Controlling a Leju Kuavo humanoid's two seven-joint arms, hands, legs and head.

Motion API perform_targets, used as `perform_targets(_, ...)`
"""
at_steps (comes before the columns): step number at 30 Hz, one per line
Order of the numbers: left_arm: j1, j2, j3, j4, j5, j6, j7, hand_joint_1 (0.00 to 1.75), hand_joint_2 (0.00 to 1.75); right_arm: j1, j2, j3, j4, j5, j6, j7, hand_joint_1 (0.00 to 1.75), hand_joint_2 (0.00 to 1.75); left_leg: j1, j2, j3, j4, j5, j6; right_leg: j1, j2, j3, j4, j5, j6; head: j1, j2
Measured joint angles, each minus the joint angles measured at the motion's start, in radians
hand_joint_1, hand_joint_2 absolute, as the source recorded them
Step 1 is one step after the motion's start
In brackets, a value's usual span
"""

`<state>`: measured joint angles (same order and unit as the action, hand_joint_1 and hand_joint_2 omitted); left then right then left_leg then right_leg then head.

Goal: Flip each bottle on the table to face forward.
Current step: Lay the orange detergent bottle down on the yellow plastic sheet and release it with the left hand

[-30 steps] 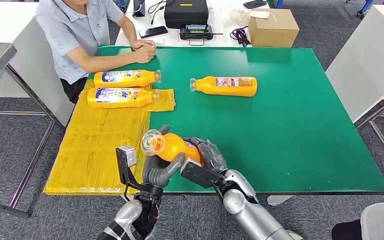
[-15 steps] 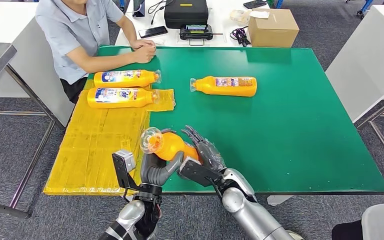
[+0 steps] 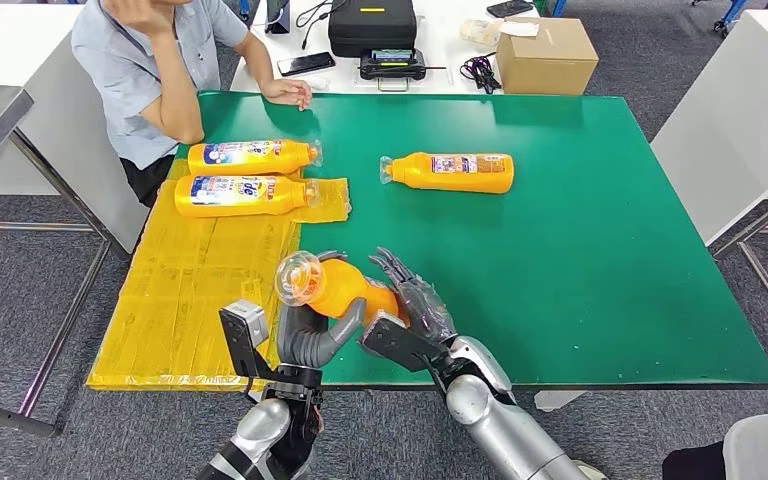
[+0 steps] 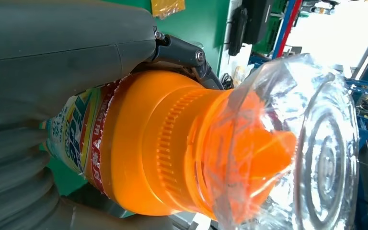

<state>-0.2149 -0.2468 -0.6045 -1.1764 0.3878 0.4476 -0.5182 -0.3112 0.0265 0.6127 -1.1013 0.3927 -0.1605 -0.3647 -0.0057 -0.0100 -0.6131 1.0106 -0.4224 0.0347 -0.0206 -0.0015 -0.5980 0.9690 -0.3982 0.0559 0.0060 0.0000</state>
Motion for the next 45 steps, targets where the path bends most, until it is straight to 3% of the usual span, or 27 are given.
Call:
perform_targets(5,0.003,0.001,-0.001,-0.004,-0.123,0.086,-0.032,1.75,1.75,0.019,-0.001,-0.014,-0.006,0.027,-0.04,-0.002,0.0,1.75,0.0,0.0,0.0,0.0,0.0,0.0,0.0,0.0,0.0,0.0,0.0,0.0,0.0,0.0)
perform_targets(10,0.021,0.006,0.009,-0.02,-0.381,0.218,-0.025,1.75,1.75,0.081,-0.003,-0.046,-0.061,0.096,-0.085,-0.002,0.0,1.75,0.0,0.0,0.0,0.0,0.0,0.0,0.0,0.0,0.0,0.0,0.0,0.0,0.0,0.0)
perform_targets(17,0.043,0.003,0.061,-0.031,-0.54,0.244,-0.003,1.75,1.75,0.136,-0.006,-0.079,-0.128,0.131,-0.098,0.0,0.0,1.75,0.0,0.0,0.0,0.0,0.0,0.0,0.0,0.0,0.0,0.0,0.0,0.0,0.0,0.0)
perform_targets(30,0.093,-0.08,0.365,-0.075,-1.036,0.254,-0.008,1.75,1.75,0.226,-0.006,-0.151,-0.266,0.191,-0.128,-0.016,0.0,1.75,0.0,0.0,0.0,0.0,0.0,0.0,0.0,0.0,0.0,0.0,0.0,0.0,0.0,0.0)
perform_targets(38,0.123,-0.089,0.479,-0.145,-1.682,0.254,0.214,1.75,1.75,0.259,0.005,-0.189,-0.278,0.201,-0.126,-0.034,0.0,1.75,0.0,0.001,0.0,0.0,0.0,0.0,0.0,0.0,0.0,0.0,0.0,0.0,0.0,0.0)
perform_targets(45,0.094,-0.05,0.487,-0.098,-1.9,0.245,0.511,1.75,1.75,0.295,0.028,-0.224,-0.3,0.195,-0.113,-0.043,0.0,1.75,0.0,0.0,0.0,0.0,0.0,0.0,0.0,0.0,0.0,0.0,0.0,0.0,0.0,0.0)
